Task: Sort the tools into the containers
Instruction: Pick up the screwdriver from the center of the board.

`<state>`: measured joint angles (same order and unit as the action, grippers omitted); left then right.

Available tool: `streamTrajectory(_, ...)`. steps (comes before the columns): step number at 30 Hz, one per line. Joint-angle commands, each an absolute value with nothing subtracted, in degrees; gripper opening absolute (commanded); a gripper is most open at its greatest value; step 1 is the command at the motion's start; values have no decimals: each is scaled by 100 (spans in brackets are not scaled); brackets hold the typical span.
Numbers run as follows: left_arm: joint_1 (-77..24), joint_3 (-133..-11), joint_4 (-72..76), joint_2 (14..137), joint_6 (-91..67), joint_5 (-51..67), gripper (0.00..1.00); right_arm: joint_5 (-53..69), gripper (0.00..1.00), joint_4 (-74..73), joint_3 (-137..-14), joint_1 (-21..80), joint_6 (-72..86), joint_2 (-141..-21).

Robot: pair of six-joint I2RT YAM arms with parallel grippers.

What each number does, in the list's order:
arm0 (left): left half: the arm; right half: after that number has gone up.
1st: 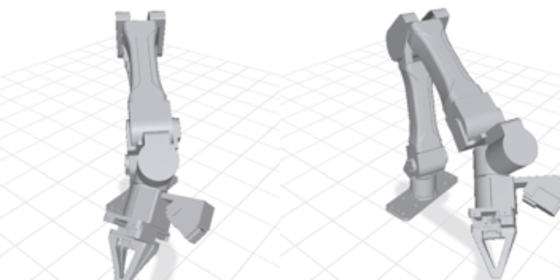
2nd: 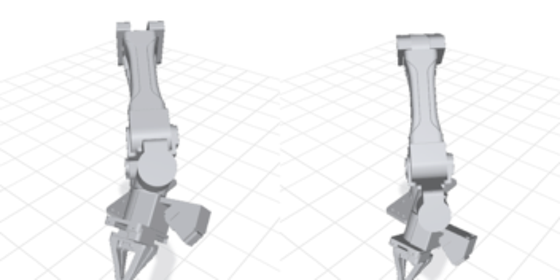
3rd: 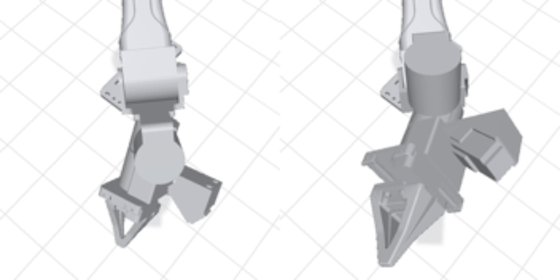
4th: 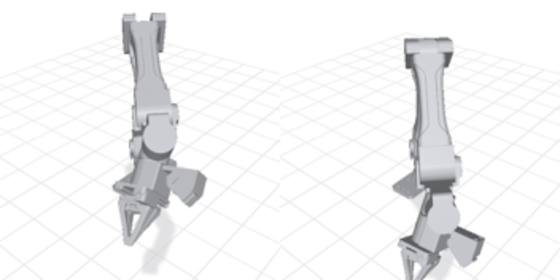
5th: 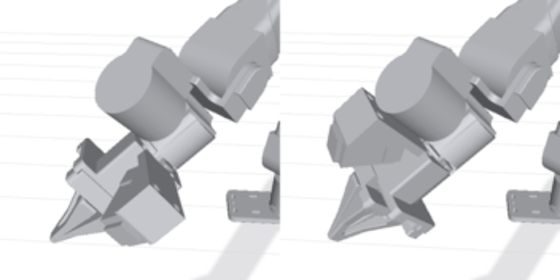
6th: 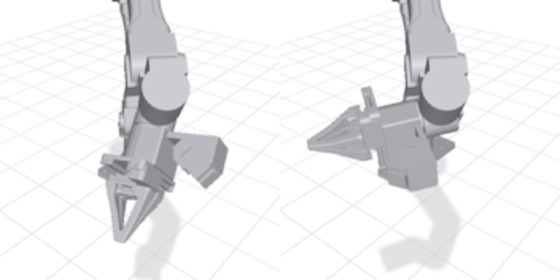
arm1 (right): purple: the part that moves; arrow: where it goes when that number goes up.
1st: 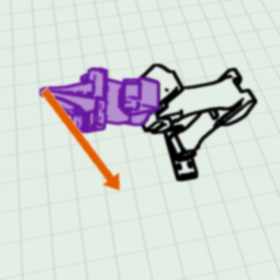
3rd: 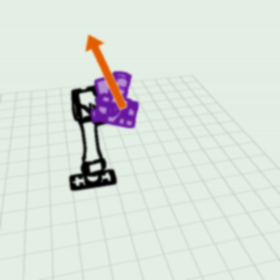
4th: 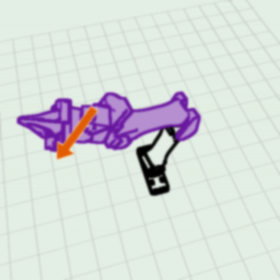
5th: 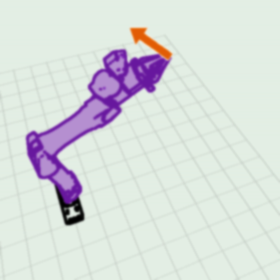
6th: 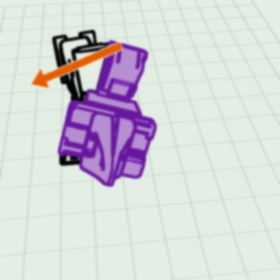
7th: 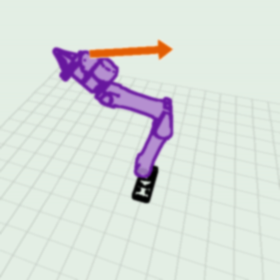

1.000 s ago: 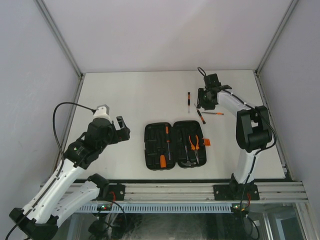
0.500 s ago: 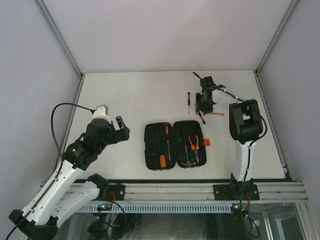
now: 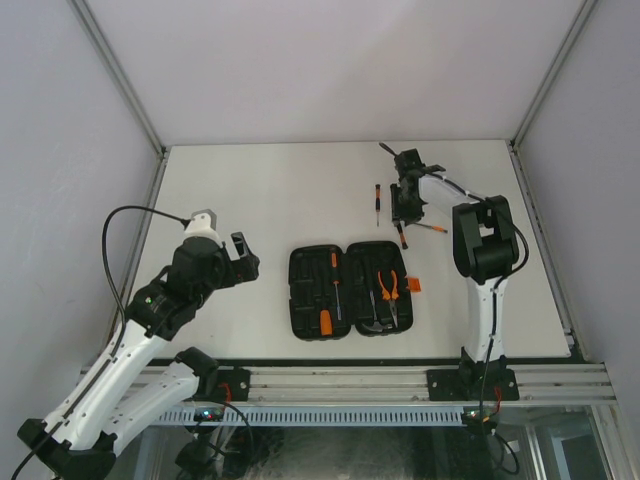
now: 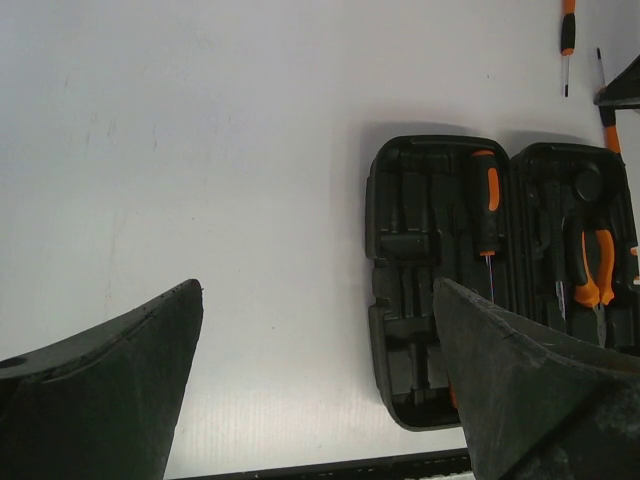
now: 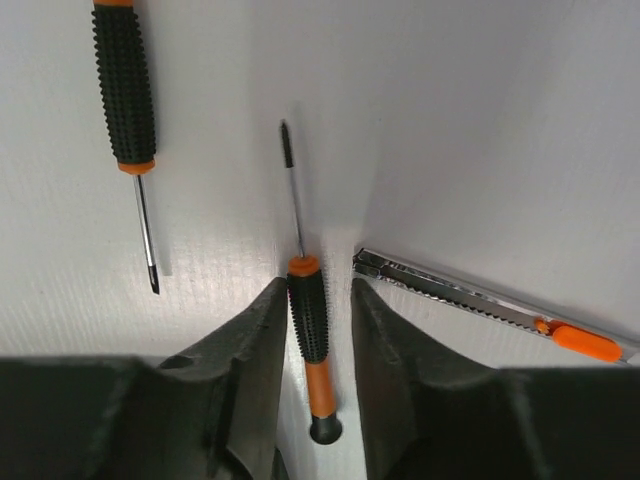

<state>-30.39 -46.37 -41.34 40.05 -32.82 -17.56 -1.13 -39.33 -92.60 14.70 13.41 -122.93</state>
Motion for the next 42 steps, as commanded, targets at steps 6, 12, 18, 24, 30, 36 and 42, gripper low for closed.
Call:
streamTrajectory(6, -3006, -4684, -4069, 3917, -3226, -1793, 100, -212, 14, -4102, -9283, 1660, 1134, -12303)
streamTrajectory(12, -3006, -4662, -4025, 3835, -3232, -1762, 100, -448, 5, -4106, -9256, 1738, 971, -11923)
streamTrajectory(18, -3005, -4674, -4014, 3853, -3236, -1763, 100, -665, 3, -4139, -9214, 1837, 916, -11227)
streamTrajectory(24, -3003, -4706, -4025, 3883, -3248, -1801, 100, -975, 2, -4144, -8902, 1956, 972, -10292)
streamTrajectory(30, -3002, -4724, -3996, 3863, -3269, -1767, 100, -924, 2, -3918, -8282, 2100, 1189, -9128)
streamTrajectory(36, -3001, -4698, -3871, 3894, -3258, -1610, 100, -777, 3, -3700, -7672, 2578, 1513, -8344)
streamTrajectory(42, -3006, -4642, -3706, 3971, -3242, -1463, 100, -595, 3, -3374, -7147, 3180, 2034, -7748)
